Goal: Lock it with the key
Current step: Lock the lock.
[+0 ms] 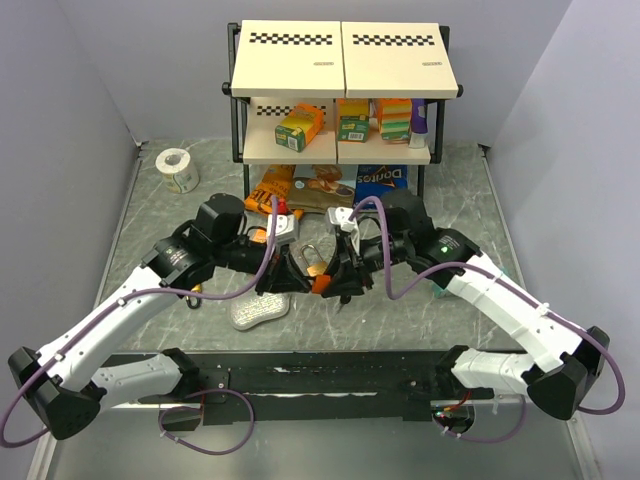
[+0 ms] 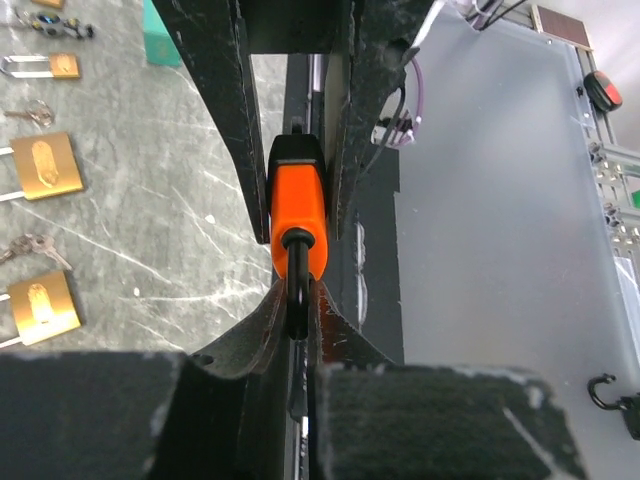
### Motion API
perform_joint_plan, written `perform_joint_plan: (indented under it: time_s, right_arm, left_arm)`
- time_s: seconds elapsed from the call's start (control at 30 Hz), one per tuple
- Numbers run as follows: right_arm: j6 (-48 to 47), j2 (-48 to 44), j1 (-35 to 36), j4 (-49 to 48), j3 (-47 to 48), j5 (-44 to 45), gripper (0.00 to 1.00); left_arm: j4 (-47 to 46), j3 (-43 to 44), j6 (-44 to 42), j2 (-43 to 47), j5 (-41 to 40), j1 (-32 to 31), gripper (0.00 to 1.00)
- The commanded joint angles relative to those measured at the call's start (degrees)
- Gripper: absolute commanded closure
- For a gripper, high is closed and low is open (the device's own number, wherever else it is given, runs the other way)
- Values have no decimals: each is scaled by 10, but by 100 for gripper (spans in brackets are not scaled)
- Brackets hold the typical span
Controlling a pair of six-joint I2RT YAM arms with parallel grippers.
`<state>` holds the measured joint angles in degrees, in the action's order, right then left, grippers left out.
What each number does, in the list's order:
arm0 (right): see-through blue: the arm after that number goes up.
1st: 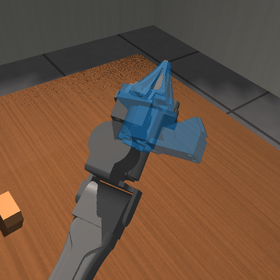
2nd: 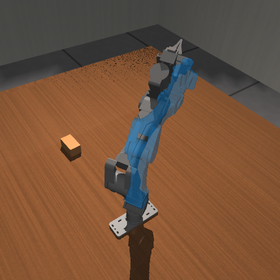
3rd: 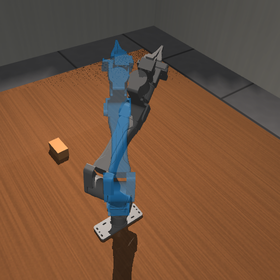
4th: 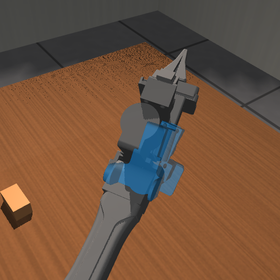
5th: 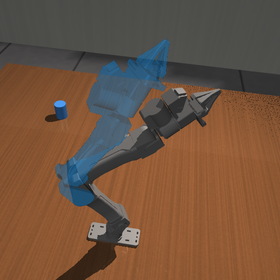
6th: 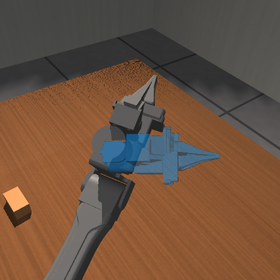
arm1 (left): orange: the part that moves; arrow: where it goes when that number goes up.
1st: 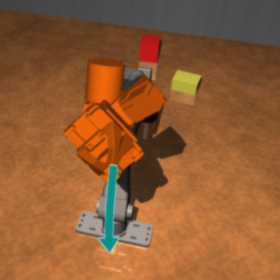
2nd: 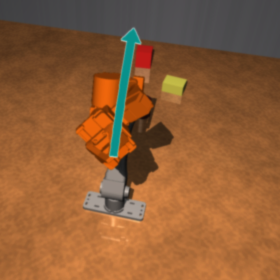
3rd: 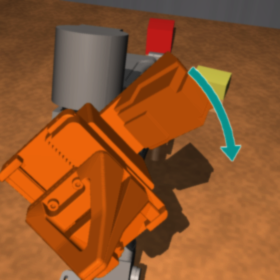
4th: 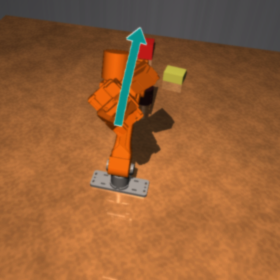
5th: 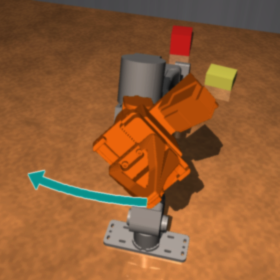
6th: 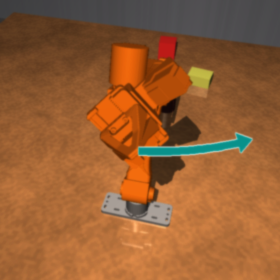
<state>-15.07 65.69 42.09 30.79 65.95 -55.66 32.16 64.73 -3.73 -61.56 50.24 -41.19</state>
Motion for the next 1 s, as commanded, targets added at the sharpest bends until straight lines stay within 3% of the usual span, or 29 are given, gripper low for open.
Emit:
perform_joint_plan:
  time_s: [0.0,0.03,0.07,0.1,0.13,0.23,0.37,0.77,0.9,0.97]
  right_arm:
    - [-28,-13,-25,-62,10,-38,70]
    - [-36,-24,-35,-42,8,-38,58]
    - [-43,-30,-44,-25,6,-36,37]
    - [-56,-42,-59,6,0,-27,29]
    - [-65,-50,-67,21,-3,-25,24]
    - [-101,-65,-91,75,-13,-18,23]
    - [-101,-68,-105,86,-13,-22,30]
    - [-10,-22,-104,1,-7,-23,50]
    - [-22,-13,-104,12,3,-29,68]
    - [-52,-14,-104,31,4,-32,82]
  left_arm:
    - [-110,-12,-21,18,42,25,99]
    - [-103,-11,-29,21,43,35,99]
    - [-89,-9,-33,24,45,56,99]
    - [-82,-3,-43,26,57,66,99]
    - [-73,0,-48,25,61,74,99]
    - [-40,14,-82,22,67,89,99]
    - [-37,12,-93,21,81,88,99]
    - [-26,20,-109,10,96,72,99]
    - [-32,15,-105,12,88,70,99]
    - [-33,13,-102,11,86,71,99]
